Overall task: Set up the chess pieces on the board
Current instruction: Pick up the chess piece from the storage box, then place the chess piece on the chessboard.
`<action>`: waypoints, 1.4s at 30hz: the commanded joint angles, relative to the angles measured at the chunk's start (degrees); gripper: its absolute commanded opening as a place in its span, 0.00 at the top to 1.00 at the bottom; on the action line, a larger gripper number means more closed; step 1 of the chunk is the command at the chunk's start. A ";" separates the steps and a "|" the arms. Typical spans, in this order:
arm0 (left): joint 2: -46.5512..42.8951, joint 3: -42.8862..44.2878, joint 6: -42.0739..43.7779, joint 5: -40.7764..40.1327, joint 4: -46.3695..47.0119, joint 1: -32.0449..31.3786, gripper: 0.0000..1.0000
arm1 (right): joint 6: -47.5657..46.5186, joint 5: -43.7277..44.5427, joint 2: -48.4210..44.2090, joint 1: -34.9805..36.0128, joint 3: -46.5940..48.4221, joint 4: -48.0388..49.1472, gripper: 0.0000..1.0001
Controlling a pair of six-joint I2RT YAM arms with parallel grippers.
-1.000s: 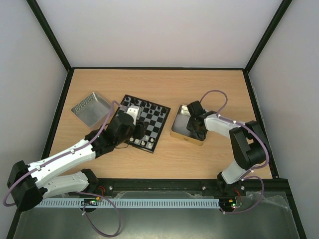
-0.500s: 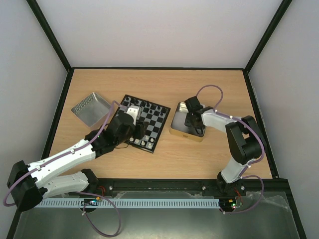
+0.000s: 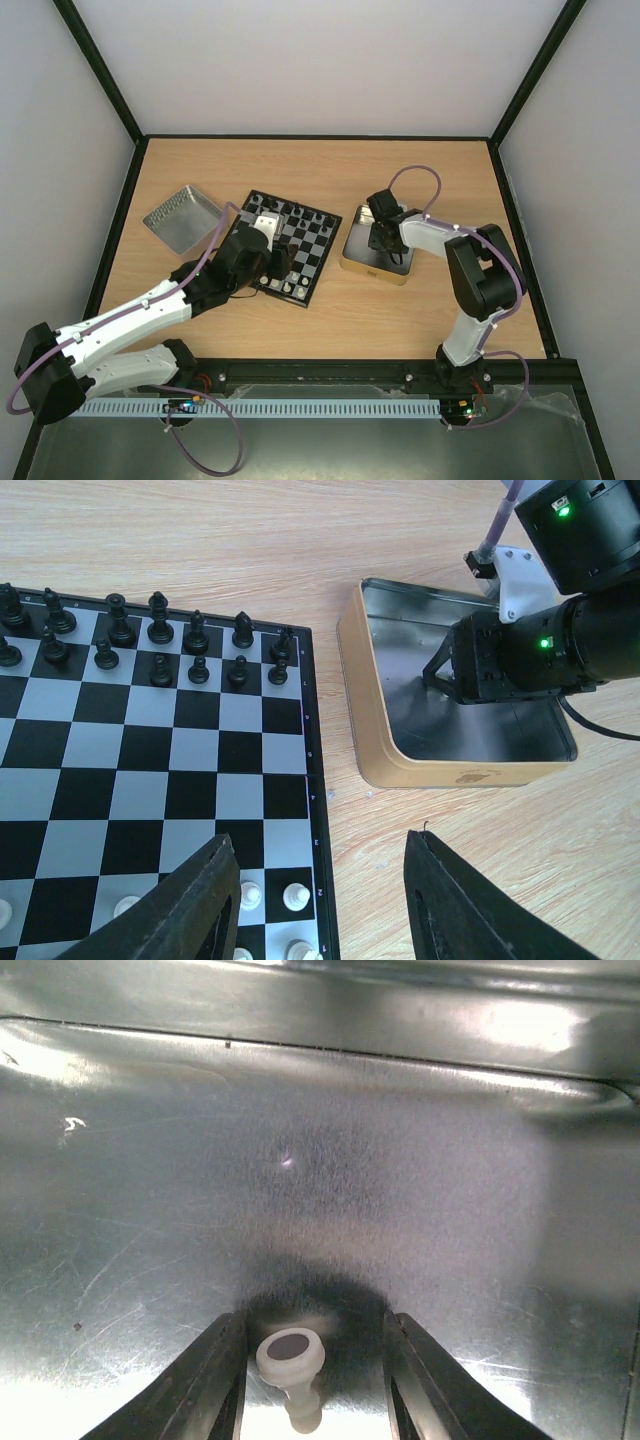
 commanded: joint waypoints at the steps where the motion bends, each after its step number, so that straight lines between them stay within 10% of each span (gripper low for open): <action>1: 0.13 0.70 -0.08 -0.31 0.63 0.31 0.53 | -0.75 1.80 1.06 0.24 1.38 1.01 0.65; 20: -0.32 0.48 -0.53 -0.22 0.80 0.31 0.53 | 4.06 0.95 -3.63 0.20 -1.92 5.99 0.89; 42: 7.84 -0.82 -5.18 11.89 24.91 -0.22 0.27 | 66.35 -28.59 -36.34 1.35 -27.52 42.92 0.89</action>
